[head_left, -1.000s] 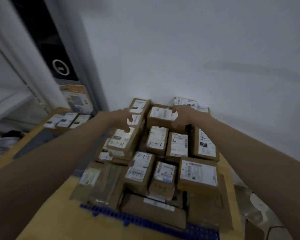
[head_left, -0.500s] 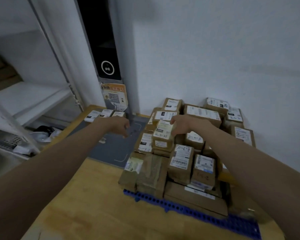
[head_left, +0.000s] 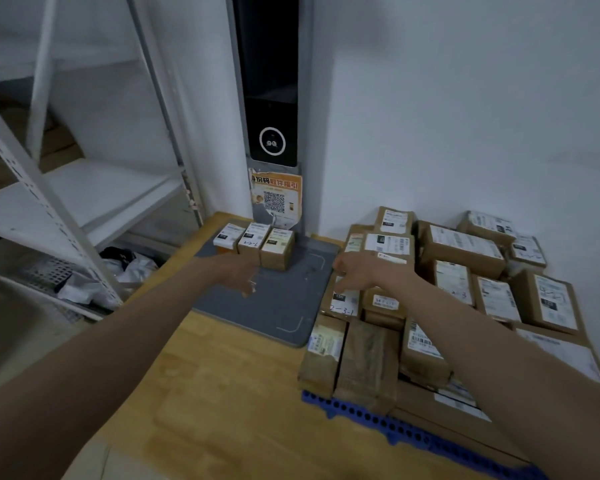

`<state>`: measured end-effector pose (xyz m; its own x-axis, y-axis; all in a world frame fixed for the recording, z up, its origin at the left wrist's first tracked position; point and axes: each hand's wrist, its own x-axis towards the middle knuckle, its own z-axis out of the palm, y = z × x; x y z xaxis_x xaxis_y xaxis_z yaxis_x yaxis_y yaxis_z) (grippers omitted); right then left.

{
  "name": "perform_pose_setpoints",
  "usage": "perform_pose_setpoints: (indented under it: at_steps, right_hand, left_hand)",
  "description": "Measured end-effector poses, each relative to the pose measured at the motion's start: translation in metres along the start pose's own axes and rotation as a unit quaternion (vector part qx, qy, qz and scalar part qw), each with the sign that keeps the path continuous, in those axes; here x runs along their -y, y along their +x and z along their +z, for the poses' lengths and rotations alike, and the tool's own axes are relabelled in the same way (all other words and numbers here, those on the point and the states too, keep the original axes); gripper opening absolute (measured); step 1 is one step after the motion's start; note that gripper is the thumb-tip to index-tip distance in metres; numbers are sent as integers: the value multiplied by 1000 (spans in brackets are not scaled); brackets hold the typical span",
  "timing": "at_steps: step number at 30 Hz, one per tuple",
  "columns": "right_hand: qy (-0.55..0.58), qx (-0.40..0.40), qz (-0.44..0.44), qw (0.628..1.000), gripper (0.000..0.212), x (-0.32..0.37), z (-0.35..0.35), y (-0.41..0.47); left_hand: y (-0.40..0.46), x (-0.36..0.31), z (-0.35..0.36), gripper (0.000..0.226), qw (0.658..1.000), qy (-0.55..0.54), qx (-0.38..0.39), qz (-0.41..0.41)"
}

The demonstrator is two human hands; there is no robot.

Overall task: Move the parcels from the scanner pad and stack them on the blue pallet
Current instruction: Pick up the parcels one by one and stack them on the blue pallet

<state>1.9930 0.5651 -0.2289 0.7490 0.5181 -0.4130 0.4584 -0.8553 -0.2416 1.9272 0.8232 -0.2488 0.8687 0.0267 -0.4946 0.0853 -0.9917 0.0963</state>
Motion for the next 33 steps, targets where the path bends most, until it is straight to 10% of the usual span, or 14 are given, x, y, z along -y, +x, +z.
perform_pose_setpoints:
  at_steps: [7,12,33]
  right_hand:
    - [25,-1,-21,999,55,15,-2,51]
    - [44,40,-36,998,47,31,25,88]
    - [255,-35,145,955,70,43,99,274]
  left_hand:
    - [7,29,11,25,998,-4,34,-53]
    - [20,62,25,57,995,-34,12,-97]
    - [219,152,21,54,989,-115,-49,-77]
